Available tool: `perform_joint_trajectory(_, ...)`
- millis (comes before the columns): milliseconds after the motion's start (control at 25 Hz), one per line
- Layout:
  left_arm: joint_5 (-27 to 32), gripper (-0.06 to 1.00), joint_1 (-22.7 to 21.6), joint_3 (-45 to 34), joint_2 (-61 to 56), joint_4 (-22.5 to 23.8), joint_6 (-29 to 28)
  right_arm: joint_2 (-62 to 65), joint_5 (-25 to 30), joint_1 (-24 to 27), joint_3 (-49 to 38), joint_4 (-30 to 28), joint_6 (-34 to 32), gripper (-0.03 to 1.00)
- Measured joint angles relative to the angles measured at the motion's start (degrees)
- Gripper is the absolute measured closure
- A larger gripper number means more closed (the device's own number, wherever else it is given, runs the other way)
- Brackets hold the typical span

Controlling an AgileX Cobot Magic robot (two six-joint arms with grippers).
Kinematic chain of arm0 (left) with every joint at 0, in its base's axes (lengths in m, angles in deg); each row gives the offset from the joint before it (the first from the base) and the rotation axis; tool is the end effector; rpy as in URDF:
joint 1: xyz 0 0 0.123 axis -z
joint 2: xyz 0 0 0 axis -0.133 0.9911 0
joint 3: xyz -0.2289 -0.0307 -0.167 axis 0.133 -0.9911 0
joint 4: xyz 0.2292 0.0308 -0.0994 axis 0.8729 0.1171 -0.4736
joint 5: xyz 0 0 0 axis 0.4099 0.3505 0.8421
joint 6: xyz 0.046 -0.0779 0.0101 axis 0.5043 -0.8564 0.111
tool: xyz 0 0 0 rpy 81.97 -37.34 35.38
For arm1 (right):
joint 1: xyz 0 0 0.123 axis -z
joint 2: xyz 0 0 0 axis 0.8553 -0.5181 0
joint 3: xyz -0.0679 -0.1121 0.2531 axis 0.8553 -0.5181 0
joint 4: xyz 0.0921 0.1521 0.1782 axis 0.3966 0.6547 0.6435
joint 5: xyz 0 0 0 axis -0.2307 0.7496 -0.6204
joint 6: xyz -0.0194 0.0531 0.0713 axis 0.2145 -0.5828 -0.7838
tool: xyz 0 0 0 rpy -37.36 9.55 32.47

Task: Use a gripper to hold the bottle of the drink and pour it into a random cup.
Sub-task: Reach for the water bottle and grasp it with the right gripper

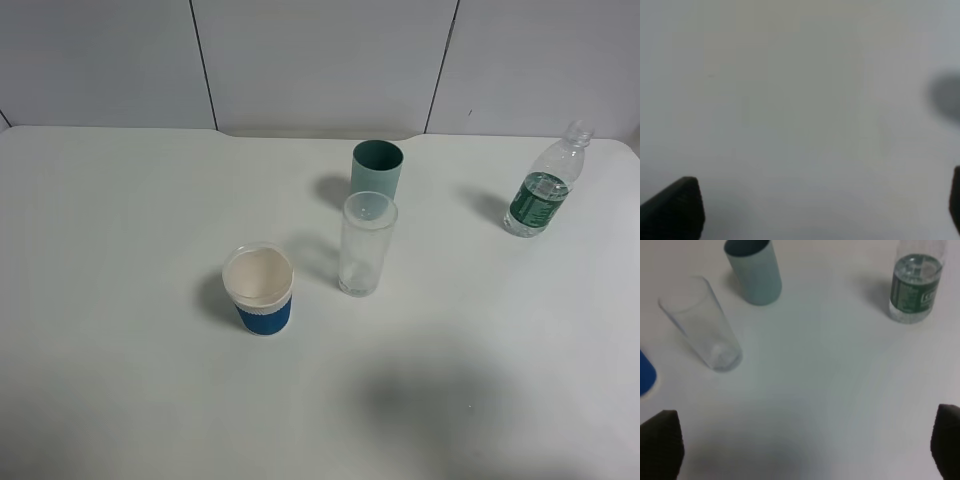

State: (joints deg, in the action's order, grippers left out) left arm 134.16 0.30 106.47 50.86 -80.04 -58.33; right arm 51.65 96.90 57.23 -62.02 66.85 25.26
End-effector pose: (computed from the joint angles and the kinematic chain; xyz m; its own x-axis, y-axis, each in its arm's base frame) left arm 0.0140 -0.0079 0.2816 -0.5450 0.0677 -0.8357 0.0373 0.9977 0.0565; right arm 0.0041 0.0175 0.2760 -0.4938 -0.0292 -0.8691 -0.2001 0.9764 0.0808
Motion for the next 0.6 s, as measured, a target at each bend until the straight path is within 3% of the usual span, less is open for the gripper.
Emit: perform_joint_trajectory(600,0.0,-0.05,0.0,0.0,0.0,0.0,0.0,-16.7,-11.8,0.0,0.8,-8.8,2.6,-0.03)
